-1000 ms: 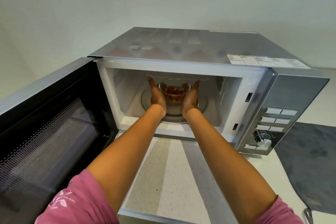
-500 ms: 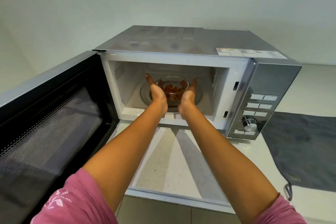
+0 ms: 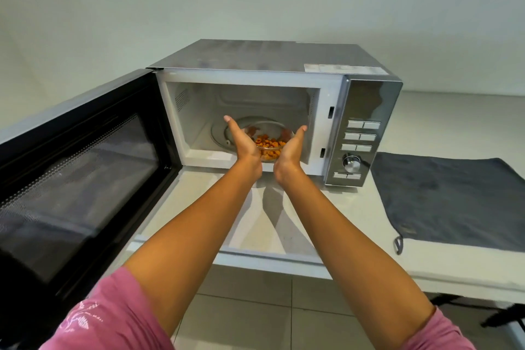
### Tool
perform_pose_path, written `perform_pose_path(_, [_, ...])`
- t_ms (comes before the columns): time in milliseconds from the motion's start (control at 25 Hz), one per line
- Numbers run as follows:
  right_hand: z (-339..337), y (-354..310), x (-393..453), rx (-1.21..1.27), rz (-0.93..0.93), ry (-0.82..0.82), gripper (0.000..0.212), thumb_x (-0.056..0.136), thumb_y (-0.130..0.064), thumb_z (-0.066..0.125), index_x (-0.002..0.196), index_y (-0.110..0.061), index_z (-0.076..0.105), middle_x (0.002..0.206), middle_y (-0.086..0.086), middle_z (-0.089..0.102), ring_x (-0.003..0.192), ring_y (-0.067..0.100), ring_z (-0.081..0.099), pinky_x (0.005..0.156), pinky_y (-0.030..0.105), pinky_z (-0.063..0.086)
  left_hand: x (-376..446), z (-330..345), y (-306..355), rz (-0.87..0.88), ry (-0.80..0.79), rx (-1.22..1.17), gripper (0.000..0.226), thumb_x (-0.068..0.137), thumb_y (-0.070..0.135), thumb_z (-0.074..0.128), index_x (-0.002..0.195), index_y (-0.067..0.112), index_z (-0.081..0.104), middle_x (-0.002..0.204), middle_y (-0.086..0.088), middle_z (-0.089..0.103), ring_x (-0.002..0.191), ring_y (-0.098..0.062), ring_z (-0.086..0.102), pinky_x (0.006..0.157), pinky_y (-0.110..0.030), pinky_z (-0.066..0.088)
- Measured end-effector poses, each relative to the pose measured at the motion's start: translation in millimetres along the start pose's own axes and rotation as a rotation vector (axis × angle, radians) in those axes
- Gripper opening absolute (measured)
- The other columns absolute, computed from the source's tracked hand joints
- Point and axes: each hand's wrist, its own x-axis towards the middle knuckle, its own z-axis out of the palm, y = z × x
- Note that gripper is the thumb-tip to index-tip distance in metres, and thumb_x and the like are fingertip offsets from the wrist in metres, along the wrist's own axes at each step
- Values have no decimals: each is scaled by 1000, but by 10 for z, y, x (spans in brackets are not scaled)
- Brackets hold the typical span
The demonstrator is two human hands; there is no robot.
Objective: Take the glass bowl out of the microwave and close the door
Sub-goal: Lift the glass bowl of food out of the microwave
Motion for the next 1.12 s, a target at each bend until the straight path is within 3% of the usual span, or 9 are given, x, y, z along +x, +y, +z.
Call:
perform_pose_path(200, [-318, -25, -335, -43, -87, 124, 67, 101, -62, 21, 147, -19, 44, 150, 6, 47, 134, 27, 49, 100, 37, 43, -387, 63, -216, 30, 16, 31, 85, 89, 76, 21, 129, 11, 59, 132, -10, 60, 121, -28, 56, 108, -47, 42])
perform_pose_path(320, [-531, -67, -528, -74, -136, 194, 62, 102, -59, 20, 141, -20, 50, 146, 3, 50, 128, 22, 50, 106, 40, 39, -639, 118, -409, 30, 20, 48, 78, 90, 74, 22, 117, 14, 63, 124, -6, 64, 121, -25, 56, 108, -43, 40])
perform_pose_path(440, [-734, -97, -670, -79, -144, 276, 61, 102, -60, 21, 137, -21, 53, 142, 5, 55, 127, 25, 53, 113, 48, 37, -852, 162, -572, -13, 14, 56, 78, 91, 73, 22, 120, 14, 62, 127, -6, 62, 118, -24, 55, 106, -43, 40])
perform_pose_path(520, [-876, -133, -771, -51, -132, 334, 65, 101, -62, 22, 137, -19, 54, 138, 8, 58, 124, 28, 57, 106, 44, 45, -1005, 198, -685, -55, 0, 46, 79, 92, 72, 22, 126, 12, 61, 129, -7, 61, 112, -23, 56, 98, -40, 43])
perform_pose_path(600, [-1002, -181, -851, -59, -147, 390, 66, 101, -62, 21, 139, -20, 54, 141, 8, 57, 125, 28, 56, 100, 38, 48, -1135, 252, -796, -83, -20, 43, 77, 94, 69, 22, 130, 12, 59, 133, -7, 59, 119, -26, 55, 101, -42, 42])
perform_pose_path(760, [-1234, -291, -942, -49, -157, 455, 64, 102, -60, 20, 136, -20, 56, 138, 9, 59, 121, 30, 58, 98, 42, 50, -1298, 385, -977, -120, -49, 32, 73, 95, 67, 24, 127, 13, 61, 132, -8, 60, 117, -28, 58, 97, -41, 46])
perform_pose_path(840, [-1361, -365, -965, -26, -170, 492, 64, 101, -60, 21, 133, -20, 59, 131, 8, 62, 111, 27, 61, 84, 38, 56, -1357, 475, -1068, -141, -92, 21, 73, 95, 67, 25, 124, 11, 62, 127, -10, 64, 107, -27, 64, 92, -41, 52])
perform_pose_path(920, [-1507, -463, -965, 1, -195, 537, 63, 102, -60, 22, 132, -18, 59, 128, 8, 63, 103, 22, 59, 72, 32, 52, -1418, 590, -1188, -159, -136, 34, 72, 95, 66, 26, 126, 11, 62, 127, -11, 65, 111, -28, 63, 98, -45, 50])
perform_pose_path(1120, [-1870, -706, -938, 16, -246, 642, 66, 102, -60, 22, 137, -15, 56, 136, 10, 59, 121, 28, 57, 102, 43, 50, -1487, 935, -1419, -232, -215, 62, 66, 96, 61, 30, 130, 12, 59, 132, -8, 60, 114, -23, 57, 84, -33, 45])
